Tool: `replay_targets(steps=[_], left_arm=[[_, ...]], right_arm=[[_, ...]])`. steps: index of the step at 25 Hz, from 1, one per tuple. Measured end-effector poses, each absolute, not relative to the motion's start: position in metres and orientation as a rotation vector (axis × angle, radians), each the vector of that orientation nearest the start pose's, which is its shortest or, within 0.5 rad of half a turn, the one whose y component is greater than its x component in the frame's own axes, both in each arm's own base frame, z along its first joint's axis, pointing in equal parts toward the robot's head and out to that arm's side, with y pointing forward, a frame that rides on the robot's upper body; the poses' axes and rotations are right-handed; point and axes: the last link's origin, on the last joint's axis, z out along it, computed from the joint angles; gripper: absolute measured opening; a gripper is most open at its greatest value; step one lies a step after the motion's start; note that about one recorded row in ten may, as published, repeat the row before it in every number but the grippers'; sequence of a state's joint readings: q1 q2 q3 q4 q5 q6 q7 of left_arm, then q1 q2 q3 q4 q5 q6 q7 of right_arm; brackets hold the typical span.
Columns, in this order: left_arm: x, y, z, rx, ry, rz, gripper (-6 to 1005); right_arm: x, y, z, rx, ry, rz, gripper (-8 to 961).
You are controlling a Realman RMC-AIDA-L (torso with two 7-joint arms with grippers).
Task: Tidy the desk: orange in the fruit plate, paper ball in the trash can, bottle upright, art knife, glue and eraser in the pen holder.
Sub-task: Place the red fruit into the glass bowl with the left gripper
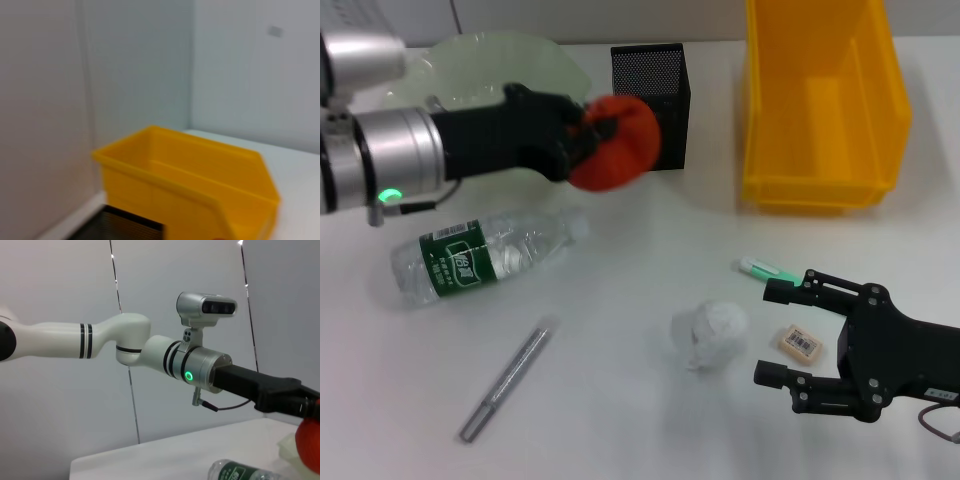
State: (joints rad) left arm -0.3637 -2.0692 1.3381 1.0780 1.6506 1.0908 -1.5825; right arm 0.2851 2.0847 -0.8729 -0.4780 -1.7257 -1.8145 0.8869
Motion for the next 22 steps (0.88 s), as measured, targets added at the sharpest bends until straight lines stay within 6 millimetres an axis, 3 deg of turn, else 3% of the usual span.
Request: replay_targets(steps=[6, 8, 16, 22], left_arm=[[-0.209, 0.378, 0.025, -2.431, -0.450, -0.603, 145], [-0.211, 0.383, 0.027, -2.406, -0.461, -0.598, 145], [-0.242, 0.419, 0.022, -2.178, -0.620, -0.470, 133], [-0.250, 0.425, 0.013, -2.158, -0.667, -0.429, 142]], right_arm=[[0.281, 0.225, -0.026, -2.704, 0.279, 1.118, 800], [0.281, 0.225, -0.026, -2.705, 0.278, 1.119, 800], [0.280, 0.227, -0.027, -2.704, 0.279, 1.127, 800], [0.280, 0.228, -0.026, -2.692, 0.280, 1.127, 799]])
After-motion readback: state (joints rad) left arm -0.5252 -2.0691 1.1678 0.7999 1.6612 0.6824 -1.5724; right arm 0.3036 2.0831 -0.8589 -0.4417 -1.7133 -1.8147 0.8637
